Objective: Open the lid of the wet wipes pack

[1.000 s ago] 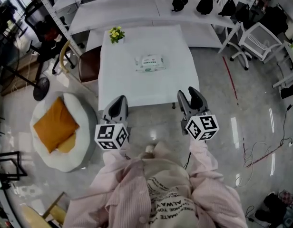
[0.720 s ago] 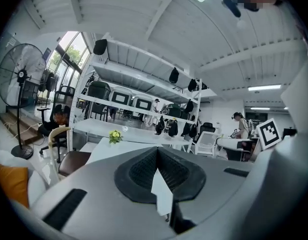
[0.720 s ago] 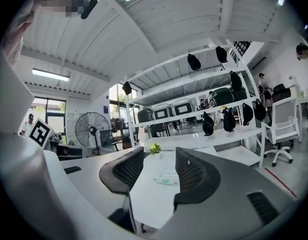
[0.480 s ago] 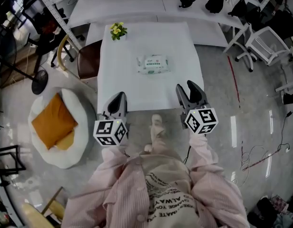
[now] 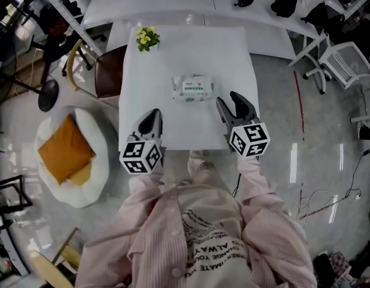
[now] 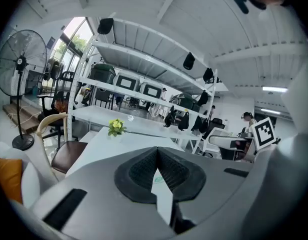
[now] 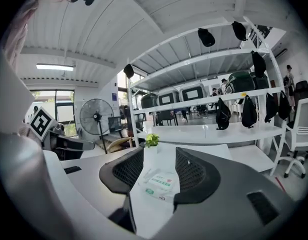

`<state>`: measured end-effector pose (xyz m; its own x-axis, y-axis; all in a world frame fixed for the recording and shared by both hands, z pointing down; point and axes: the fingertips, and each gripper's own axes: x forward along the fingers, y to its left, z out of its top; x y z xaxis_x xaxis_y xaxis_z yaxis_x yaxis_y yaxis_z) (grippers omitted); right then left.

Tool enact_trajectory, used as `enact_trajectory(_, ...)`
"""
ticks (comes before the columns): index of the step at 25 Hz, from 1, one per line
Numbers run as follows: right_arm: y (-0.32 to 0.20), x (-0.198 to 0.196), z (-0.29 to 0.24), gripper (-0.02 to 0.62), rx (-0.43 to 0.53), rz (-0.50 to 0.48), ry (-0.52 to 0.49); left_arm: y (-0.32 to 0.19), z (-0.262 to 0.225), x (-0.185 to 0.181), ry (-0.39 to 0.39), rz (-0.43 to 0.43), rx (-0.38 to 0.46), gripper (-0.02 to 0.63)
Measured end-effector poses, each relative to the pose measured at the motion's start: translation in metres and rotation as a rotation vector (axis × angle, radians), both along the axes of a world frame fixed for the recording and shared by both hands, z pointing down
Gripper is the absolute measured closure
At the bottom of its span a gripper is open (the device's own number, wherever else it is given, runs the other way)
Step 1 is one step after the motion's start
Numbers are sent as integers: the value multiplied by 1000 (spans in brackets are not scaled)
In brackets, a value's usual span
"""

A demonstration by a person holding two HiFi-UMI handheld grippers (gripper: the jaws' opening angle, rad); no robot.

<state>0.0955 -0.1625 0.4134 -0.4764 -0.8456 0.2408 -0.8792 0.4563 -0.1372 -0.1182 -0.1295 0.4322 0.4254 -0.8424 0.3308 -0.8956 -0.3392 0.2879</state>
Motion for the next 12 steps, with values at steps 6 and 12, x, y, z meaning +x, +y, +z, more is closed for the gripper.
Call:
enact_trajectory(6,-45,-4,24,428,-34,-86,57,-36,22,7,-6,-23,-53,607)
enact_trajectory(12,-76,-21,53,428,-70,-207,128,-63,47,8,0,-58,-114,607)
